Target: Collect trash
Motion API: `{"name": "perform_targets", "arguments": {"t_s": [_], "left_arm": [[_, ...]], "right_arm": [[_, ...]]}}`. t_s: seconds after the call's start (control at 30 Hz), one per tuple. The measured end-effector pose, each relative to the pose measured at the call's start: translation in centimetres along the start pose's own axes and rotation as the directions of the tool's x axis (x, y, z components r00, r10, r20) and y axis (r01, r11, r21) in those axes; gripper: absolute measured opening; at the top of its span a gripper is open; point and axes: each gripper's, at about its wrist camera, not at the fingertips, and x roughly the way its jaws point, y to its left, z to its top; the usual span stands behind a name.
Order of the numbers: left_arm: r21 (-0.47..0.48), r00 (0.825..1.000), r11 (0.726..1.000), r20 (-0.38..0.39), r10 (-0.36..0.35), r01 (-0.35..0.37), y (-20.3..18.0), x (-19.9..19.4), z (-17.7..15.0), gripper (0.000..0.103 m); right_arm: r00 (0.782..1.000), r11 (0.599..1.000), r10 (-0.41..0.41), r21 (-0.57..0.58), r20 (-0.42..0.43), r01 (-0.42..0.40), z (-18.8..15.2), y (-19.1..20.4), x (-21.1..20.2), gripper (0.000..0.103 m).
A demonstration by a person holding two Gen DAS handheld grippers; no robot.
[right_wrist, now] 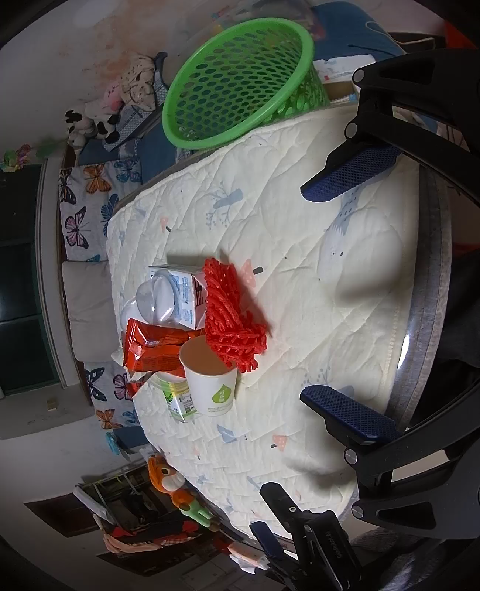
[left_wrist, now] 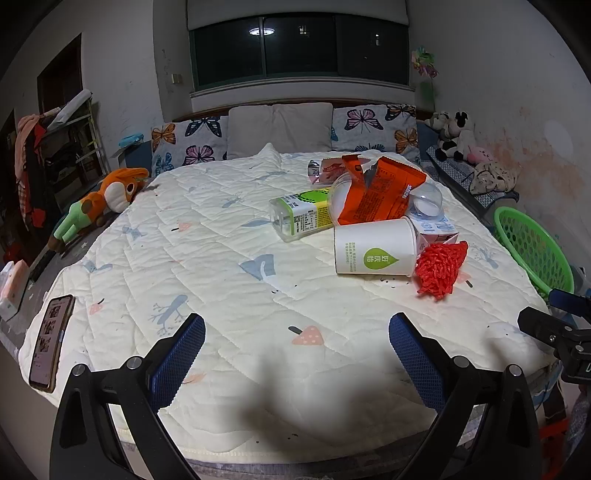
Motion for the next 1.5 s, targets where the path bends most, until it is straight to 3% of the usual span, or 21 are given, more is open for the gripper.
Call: {"name": "perform_targets", "arguments": {"t_s": [0.5,1.5], "left_arm": [[0.002,1.000,1.000,-0.006,0.002,-0.002,0.0,-0.5,-0.2,0.097],[0.020,1.000,1.000,-0.014,0.013,-0.013,0.7,3.0,1.2,0.097]], "right_arm": [[1.000,1.000,0.002,0.003,-0.017,-0.002,0.2,0.0,0.8,0.099],[0.998,0.999,0.041,0.000,-0.051,-0.041,2.4,0.5,2.8,0.099]]}}
